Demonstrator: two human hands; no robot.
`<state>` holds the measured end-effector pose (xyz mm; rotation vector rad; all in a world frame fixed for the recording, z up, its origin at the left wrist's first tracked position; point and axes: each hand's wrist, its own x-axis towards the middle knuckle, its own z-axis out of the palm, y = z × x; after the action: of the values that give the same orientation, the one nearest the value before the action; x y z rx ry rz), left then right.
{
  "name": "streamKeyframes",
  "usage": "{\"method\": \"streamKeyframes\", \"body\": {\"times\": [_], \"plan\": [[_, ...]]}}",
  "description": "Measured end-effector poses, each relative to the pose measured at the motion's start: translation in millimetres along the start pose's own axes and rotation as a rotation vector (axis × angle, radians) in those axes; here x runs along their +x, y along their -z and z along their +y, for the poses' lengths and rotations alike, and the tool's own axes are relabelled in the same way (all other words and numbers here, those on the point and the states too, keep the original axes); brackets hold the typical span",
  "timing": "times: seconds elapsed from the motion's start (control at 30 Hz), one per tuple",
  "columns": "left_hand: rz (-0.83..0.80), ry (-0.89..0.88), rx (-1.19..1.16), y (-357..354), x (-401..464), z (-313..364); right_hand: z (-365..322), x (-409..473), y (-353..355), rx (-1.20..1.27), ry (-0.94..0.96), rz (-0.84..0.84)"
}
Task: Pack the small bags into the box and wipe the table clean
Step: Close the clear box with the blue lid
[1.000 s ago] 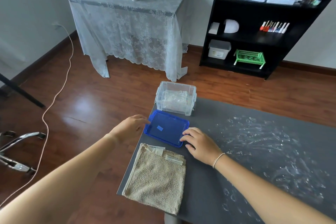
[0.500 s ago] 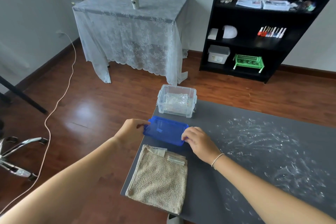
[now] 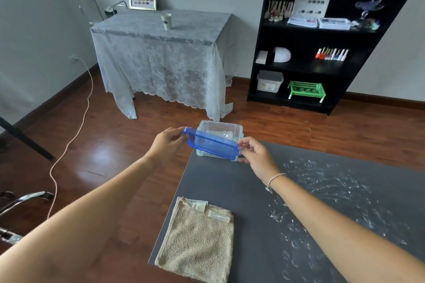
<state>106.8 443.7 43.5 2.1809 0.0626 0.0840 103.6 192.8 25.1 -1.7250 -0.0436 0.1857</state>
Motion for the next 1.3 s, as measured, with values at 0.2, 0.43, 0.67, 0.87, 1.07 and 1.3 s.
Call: {"method": "streamKeyframes", "body": {"times": [0.2, 0.43, 0.67, 0.87, 1.07, 1.3], "plan": [[0.049, 0.077, -0.031, -9.2, 23.1, 8.3, -9.3, 15.7, -3.7, 0.102, -0.040, 0.135], [0.075, 0.112, -0.102, -22.4, 46.5, 17.1, -14.6, 35.5, -7.5, -0.009, -0.007, 0.316], [0.082, 0.132, -0.083, -30.2, 64.3, 17.0, -5.2, 57.5, -10.4, -0.307, 0.045, 0.269], [-0.028, 0.153, 0.052, -38.5, 70.6, 8.6, 6.7, 67.7, -9.3, -0.471, 0.021, 0.194], [-0.123, 0.117, 0.228, -44.9, 72.4, -4.8, 18.7, 65.6, -10.1, -0.512, -0.005, 0.126], [-0.274, 0.086, 0.329, -47.4, 74.7, -21.2, 27.5, 58.4, -11.9, -0.479, -0.033, 0.058]]}}
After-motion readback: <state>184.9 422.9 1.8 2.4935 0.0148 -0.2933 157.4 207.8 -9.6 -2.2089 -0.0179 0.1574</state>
